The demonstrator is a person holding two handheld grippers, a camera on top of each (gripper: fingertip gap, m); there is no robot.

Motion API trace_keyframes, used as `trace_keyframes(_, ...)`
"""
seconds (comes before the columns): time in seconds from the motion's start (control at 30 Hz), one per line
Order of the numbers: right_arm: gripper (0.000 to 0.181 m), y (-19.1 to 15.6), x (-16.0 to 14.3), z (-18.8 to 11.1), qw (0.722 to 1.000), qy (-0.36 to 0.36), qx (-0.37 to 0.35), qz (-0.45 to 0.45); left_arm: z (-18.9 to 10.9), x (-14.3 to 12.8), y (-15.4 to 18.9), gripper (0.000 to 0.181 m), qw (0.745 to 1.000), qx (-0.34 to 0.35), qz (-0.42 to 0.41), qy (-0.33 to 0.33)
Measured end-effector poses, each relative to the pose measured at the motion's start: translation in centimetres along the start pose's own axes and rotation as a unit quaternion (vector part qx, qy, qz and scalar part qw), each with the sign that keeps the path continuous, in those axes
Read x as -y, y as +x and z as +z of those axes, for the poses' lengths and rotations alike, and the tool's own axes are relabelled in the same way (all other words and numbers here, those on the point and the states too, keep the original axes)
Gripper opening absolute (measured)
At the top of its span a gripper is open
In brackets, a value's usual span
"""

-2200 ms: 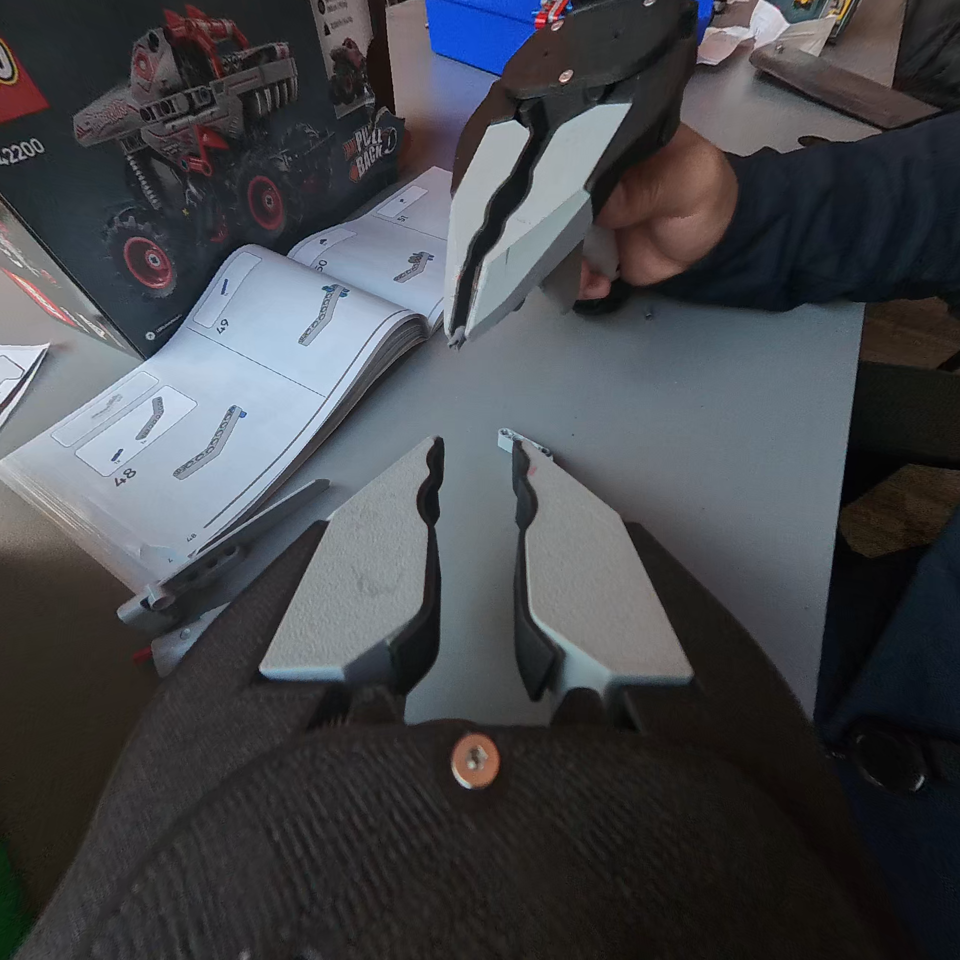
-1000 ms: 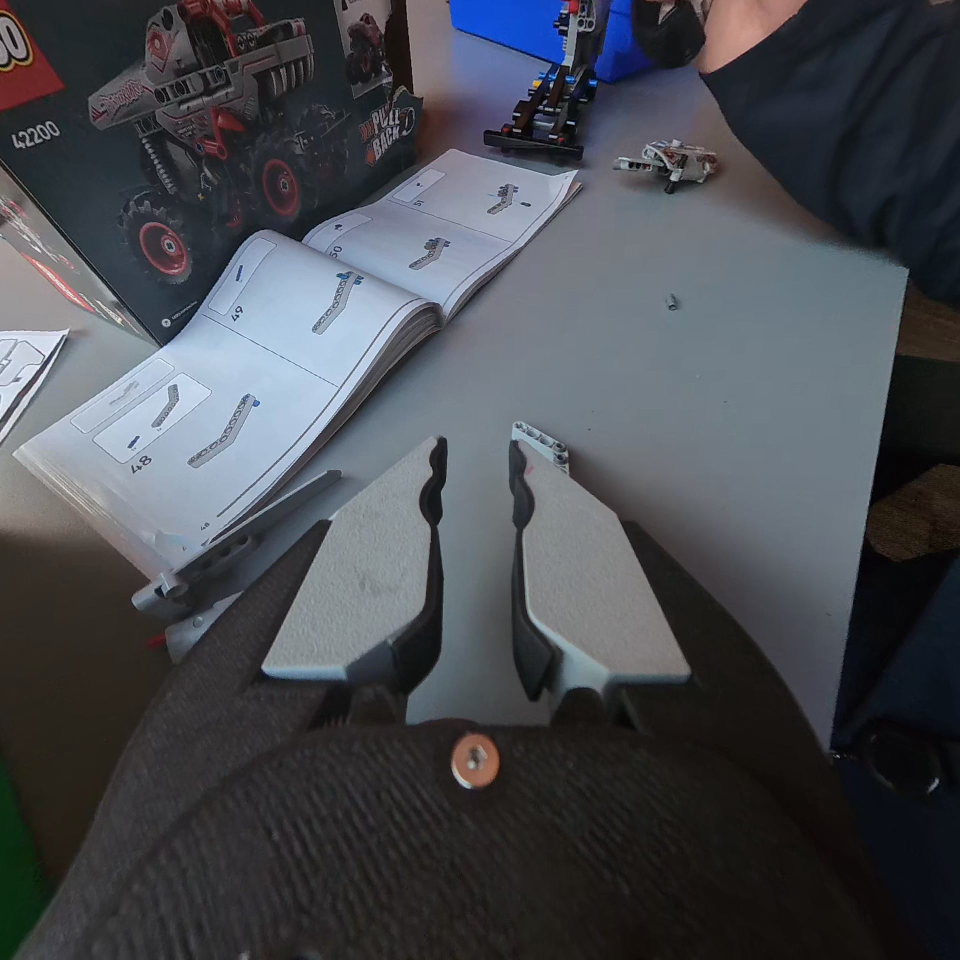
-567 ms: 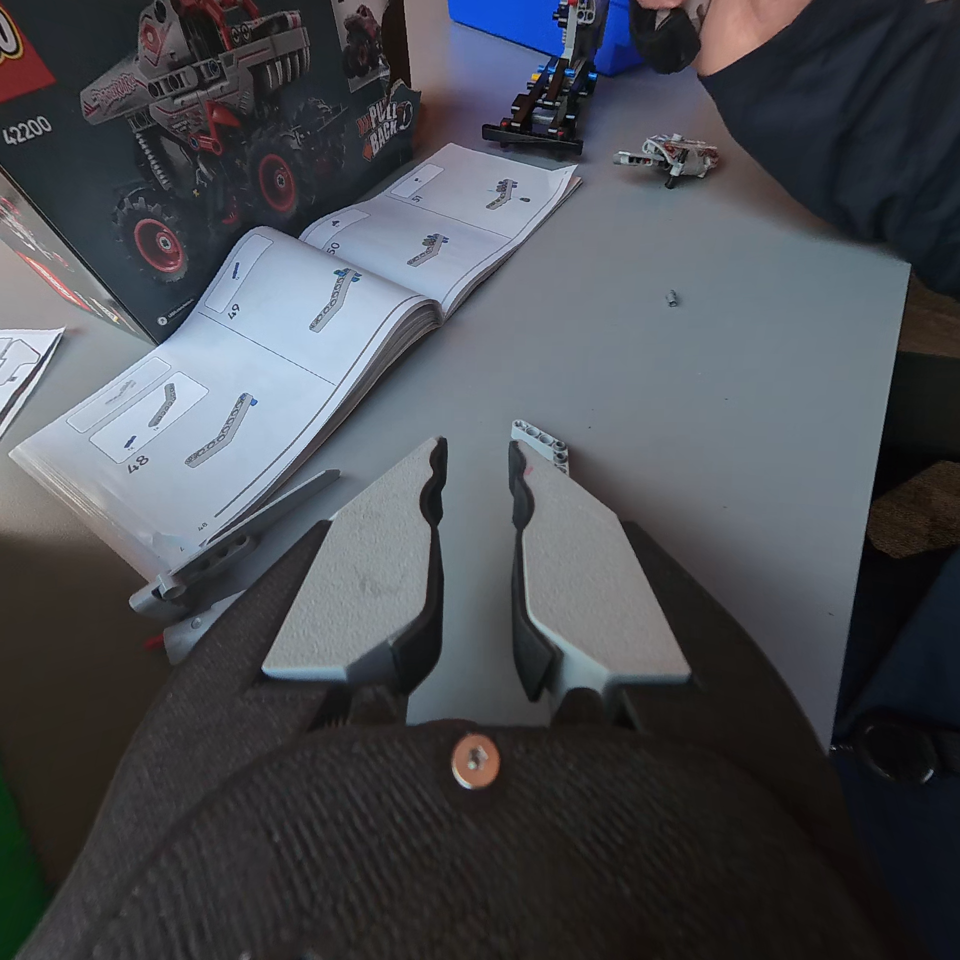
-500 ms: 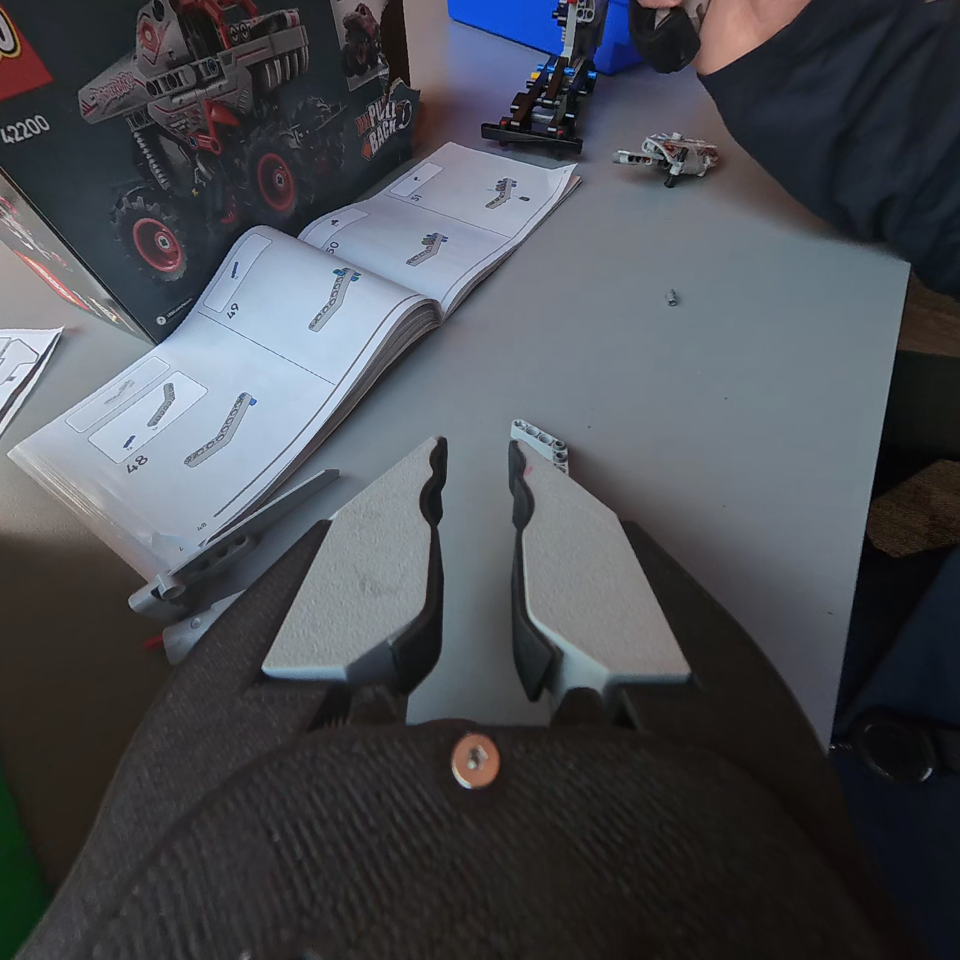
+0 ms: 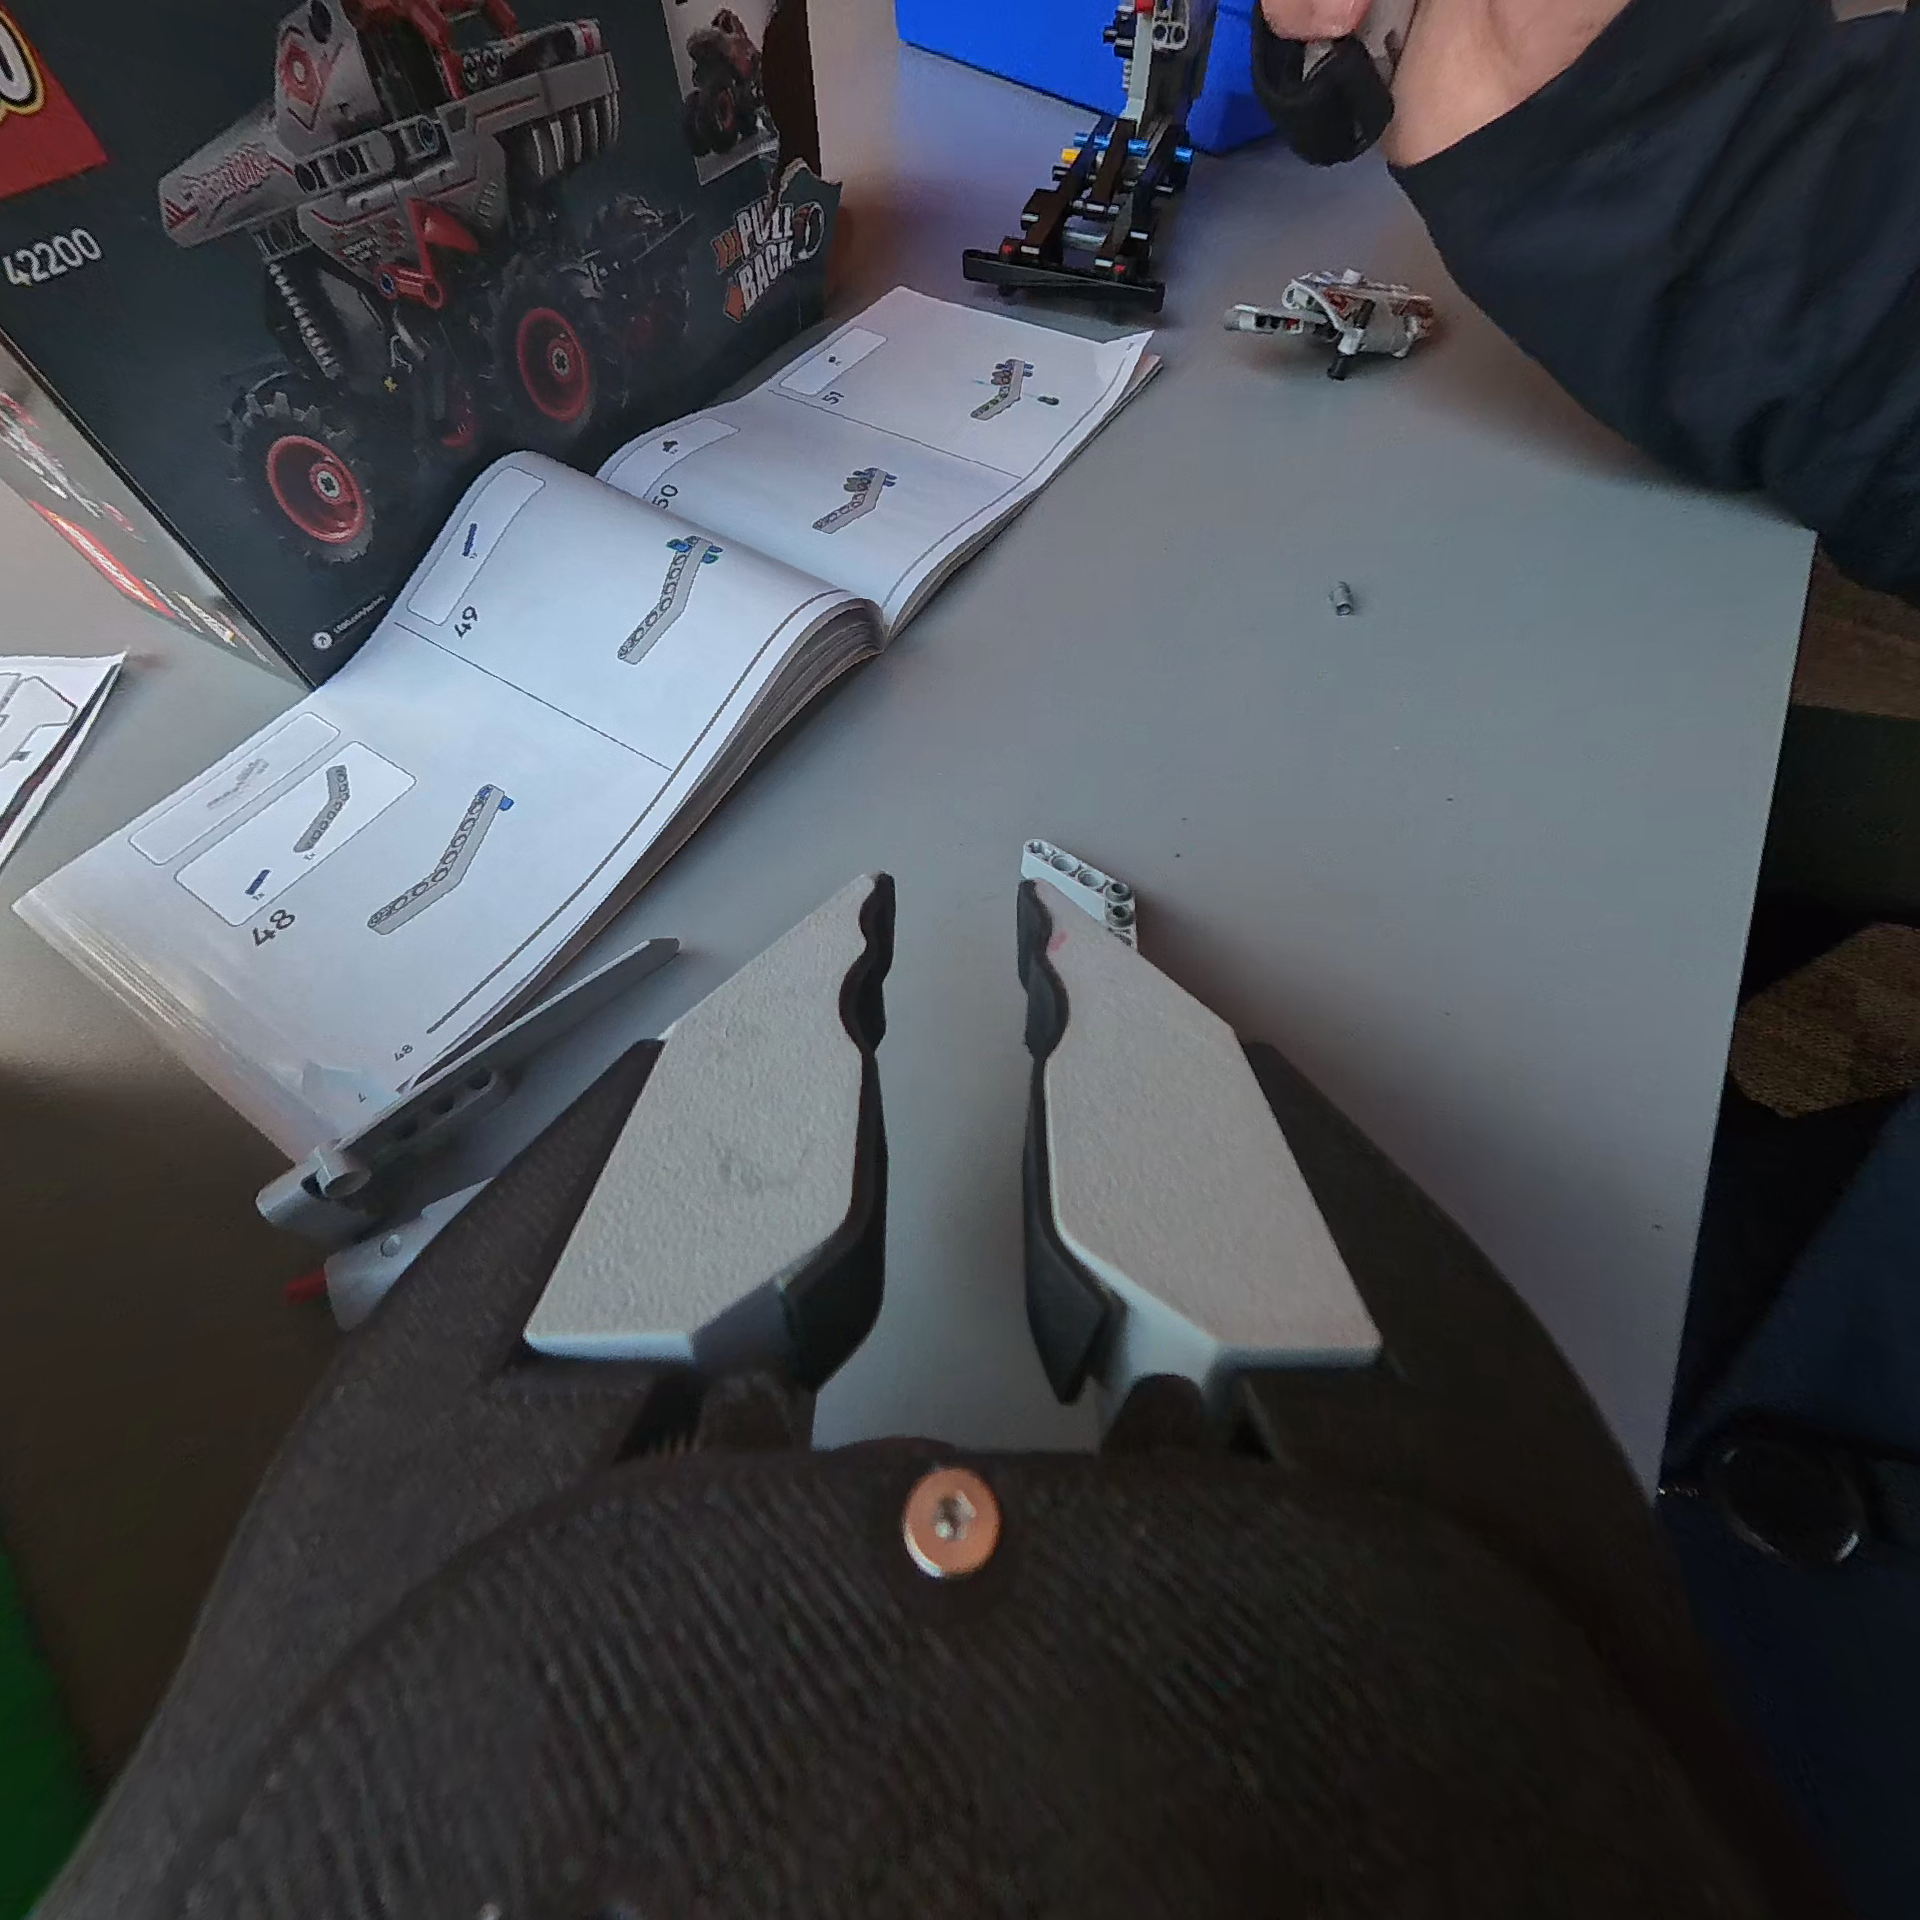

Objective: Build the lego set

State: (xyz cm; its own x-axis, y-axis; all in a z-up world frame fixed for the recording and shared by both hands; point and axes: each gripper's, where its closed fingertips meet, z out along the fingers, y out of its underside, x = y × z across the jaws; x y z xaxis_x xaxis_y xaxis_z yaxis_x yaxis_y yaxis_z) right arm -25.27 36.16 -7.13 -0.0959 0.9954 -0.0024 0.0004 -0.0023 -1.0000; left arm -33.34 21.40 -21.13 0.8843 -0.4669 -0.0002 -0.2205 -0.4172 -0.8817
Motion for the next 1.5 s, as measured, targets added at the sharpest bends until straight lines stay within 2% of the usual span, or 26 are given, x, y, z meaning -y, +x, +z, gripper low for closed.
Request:
trace_keyframes(0.43, 0.001, 0.5, 1.0, -0.9, 1.000, 0.018, -0.010, -0.001, 0.1, -0.1, 0.0, 0.020, 1.000, 0.000, 0.001, -0.002)
trace_keyframes(1.5, 0.001, -0.1, -0.1, 0.0, 1.000, -0.009, -0.001, -0.008, 0.1, -0.1, 0.0, 0.020, 1.000, -0.001, 0.003, -0.003)
